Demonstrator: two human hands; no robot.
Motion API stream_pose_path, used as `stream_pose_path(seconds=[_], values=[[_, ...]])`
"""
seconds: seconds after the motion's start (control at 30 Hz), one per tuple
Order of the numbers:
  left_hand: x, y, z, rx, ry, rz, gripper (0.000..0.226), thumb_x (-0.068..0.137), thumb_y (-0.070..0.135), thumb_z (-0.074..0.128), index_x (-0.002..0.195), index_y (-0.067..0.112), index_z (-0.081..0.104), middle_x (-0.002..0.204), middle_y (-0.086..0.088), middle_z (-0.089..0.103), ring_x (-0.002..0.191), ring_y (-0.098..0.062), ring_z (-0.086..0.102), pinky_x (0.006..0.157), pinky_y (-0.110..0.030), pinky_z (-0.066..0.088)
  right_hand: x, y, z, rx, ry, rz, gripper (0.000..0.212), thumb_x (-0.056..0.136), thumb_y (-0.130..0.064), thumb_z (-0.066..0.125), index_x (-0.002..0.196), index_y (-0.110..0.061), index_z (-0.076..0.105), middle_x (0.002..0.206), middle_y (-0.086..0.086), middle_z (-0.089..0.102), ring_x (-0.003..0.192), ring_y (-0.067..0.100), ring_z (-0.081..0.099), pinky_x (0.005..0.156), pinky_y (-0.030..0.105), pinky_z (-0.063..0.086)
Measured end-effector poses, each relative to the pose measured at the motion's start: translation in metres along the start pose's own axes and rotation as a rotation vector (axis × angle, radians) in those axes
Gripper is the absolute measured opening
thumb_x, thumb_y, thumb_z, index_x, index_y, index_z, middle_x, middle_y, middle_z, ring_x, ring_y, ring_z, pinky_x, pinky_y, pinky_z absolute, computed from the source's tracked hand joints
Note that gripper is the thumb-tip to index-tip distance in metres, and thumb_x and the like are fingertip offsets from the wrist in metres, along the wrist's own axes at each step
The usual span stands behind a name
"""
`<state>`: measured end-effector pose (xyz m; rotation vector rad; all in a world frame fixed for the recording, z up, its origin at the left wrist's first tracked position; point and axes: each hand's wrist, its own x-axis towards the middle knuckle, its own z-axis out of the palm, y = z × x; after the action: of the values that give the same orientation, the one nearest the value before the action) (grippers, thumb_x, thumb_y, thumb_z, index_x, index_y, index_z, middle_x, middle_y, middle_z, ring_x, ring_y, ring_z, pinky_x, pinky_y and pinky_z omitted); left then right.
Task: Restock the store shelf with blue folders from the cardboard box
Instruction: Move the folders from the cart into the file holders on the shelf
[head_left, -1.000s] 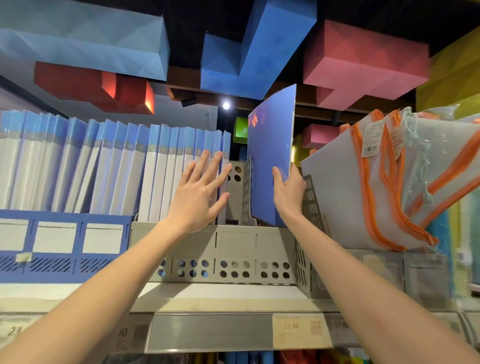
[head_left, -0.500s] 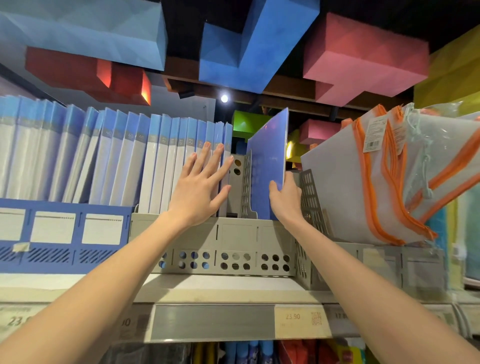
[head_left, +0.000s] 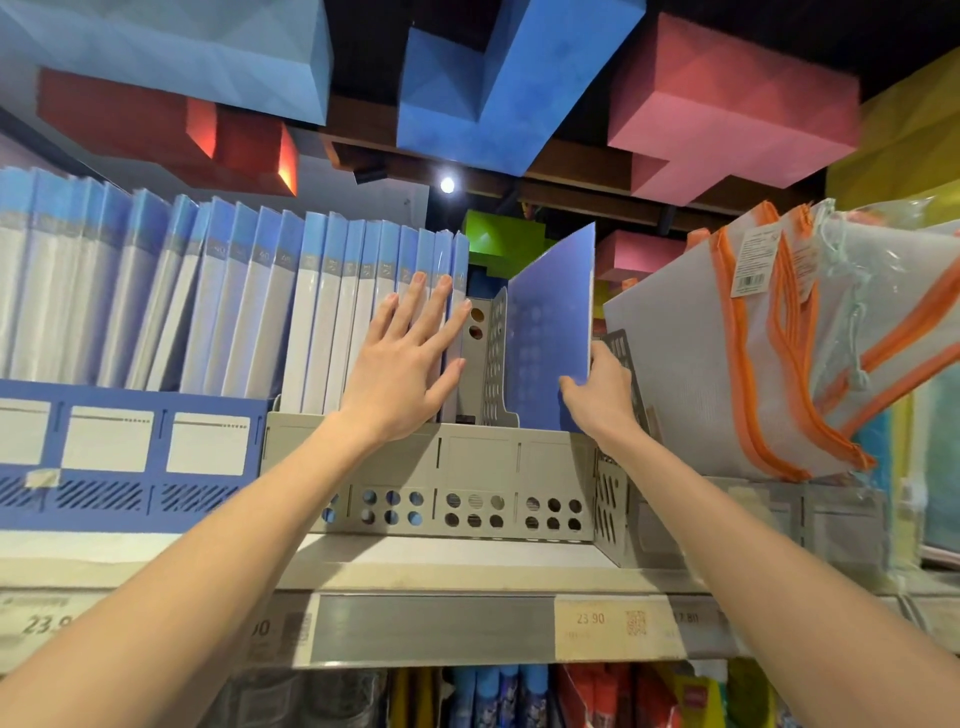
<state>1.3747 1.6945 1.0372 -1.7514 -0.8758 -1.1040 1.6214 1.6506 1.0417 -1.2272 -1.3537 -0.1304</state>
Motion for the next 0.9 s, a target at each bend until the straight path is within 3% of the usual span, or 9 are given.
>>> stream_pose_path(seconds=[0.13,0.27,0.43,0.57,0.9], values=[[-0.001,0.0,0.0,-0.002,0.013,0.007,0.064,0.106,0.05,0.031,0.163,0.027,0.011,0.171,-0.002,-0.001,0.157,-0.025,-0.009,0.127,-0.048,0.003,-0.005,0.001,0.001,-0.09,-0.122,0.004,0.038,0.09,-0.015,0.071,0.12,-0.012,0.048,0.115,0.004,0.054,0.104,0.018,0.057,0.058,0.016,0.042],[-0.001,0.001,0.0,-0.001,0.012,0.002,0.064,0.106,0.051,0.027,0.163,0.027,0.009,0.171,-0.002,-0.003,0.156,-0.024,-0.011,0.127,-0.047,0.001,-0.001,-0.009,-0.003,-0.029,-0.01,-0.015,0.029,0.099,-0.028,0.06,0.121,-0.012,0.051,0.115,0.004,0.057,0.09,0.011,0.056,0.057,0.014,0.039],[-0.001,0.002,0.0,-0.024,0.012,0.001,0.064,0.106,0.05,0.027,0.163,0.027,0.009,0.171,-0.002,-0.002,0.156,-0.024,-0.011,0.127,-0.047,0.001,0.0,-0.003,-0.006,-0.055,0.028,-0.047,0.029,0.101,-0.025,0.058,0.126,-0.011,0.05,0.124,0.004,0.057,0.104,0.016,0.056,0.066,0.017,0.044],[-0.003,0.002,0.001,-0.037,0.013,0.003,0.061,0.108,0.047,0.027,0.163,0.025,0.011,0.171,-0.003,0.0,0.157,-0.025,-0.01,0.127,-0.048,0.003,-0.001,0.0,-0.003,-0.066,0.072,-0.031,0.027,0.101,-0.025,0.058,0.124,-0.012,0.052,0.125,0.005,0.06,0.107,0.019,0.062,0.061,0.014,0.044],[-0.012,0.004,0.007,-0.061,0.033,0.004,0.059,0.11,0.039,0.032,0.163,0.021,0.014,0.17,-0.006,-0.001,0.156,-0.028,-0.008,0.127,-0.047,0.0,-0.017,-0.002,-0.002,-0.154,0.091,0.002,0.031,0.101,-0.029,0.057,0.127,-0.014,0.05,0.126,0.006,0.062,0.107,0.023,0.064,0.076,0.031,0.054]])
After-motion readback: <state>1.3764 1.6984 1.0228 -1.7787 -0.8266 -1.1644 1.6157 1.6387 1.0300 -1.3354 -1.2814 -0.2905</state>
